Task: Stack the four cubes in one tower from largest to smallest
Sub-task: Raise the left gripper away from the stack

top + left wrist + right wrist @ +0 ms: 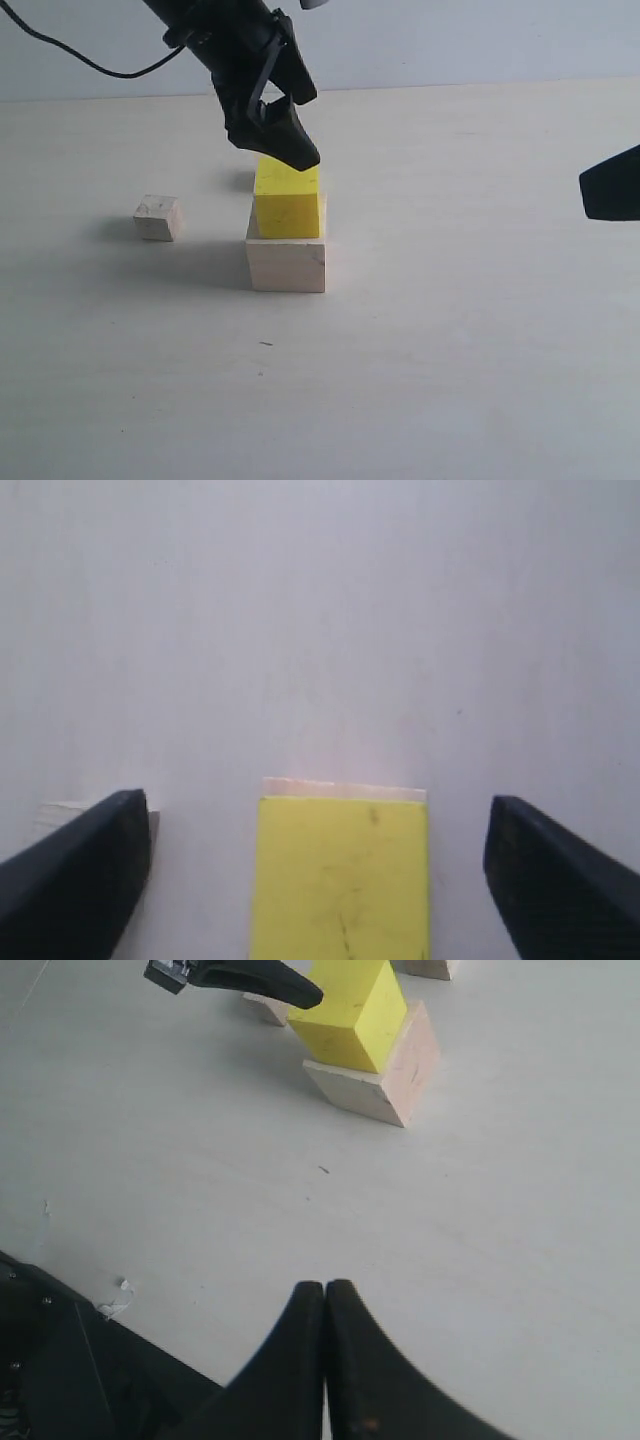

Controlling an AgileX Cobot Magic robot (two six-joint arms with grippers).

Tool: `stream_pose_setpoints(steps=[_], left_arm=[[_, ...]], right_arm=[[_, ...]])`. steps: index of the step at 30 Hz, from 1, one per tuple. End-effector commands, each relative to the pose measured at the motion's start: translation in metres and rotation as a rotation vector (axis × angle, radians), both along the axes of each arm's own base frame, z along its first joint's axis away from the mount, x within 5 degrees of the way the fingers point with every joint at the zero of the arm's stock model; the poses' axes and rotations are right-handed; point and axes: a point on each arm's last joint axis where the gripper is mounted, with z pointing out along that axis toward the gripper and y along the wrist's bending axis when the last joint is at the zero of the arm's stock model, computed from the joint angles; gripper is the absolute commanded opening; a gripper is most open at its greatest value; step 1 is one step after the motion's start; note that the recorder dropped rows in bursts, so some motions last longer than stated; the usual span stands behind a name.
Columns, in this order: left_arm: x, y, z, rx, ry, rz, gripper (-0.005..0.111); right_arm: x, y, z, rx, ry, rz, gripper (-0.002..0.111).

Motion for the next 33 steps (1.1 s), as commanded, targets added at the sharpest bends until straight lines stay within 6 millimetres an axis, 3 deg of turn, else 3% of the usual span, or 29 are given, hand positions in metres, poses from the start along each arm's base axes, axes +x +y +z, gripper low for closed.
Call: stream_pose_setpoints(steps=[1,3,6,8,11,17,26,33], left_arm=[[0.000,0.001,0.021,-0.064,-0.072,0.048,0.086],[0.002,0.005,0.032,-0.102,-0.076,0.145,0.086],[0.011,0.017,0.055,-0.207,-0.073,0.425,0.086],[0.019,0.031,0.074,-0.316,-0.071,0.644,0.086],[0.023,0.054,0.093,-0.408,-0.055,0.822,0.086],[0.019,0.074,0.114,-0.451,-0.088,0.862,0.086],[0.016,0.070,0.115,-0.503,-0.003,0.861,0.086],[0.015,0.069,0.114,-0.498,0.009,0.858,0.086]], right_arm=[[0.000,-0.001,-0.001,-0.005,-0.006,-0.003,0.000],[0.000,-0.001,-0.001,-0.005,-0.006,-0.003,0.000],[0.000,-0.001,-0.001,-0.005,-0.007,-0.002,0.000],[0.000,-0.001,-0.001,-0.010,-0.015,0.006,0.000],[0.000,-0.001,0.000,-0.013,-0.030,0.016,0.000],[0.005,-0.005,0.000,-0.064,-0.084,-0.007,0.000],[0.017,-0.023,-0.001,-0.234,-0.183,-0.147,0.000],[0.019,-0.025,-0.001,-0.208,-0.157,-0.230,0.000]])
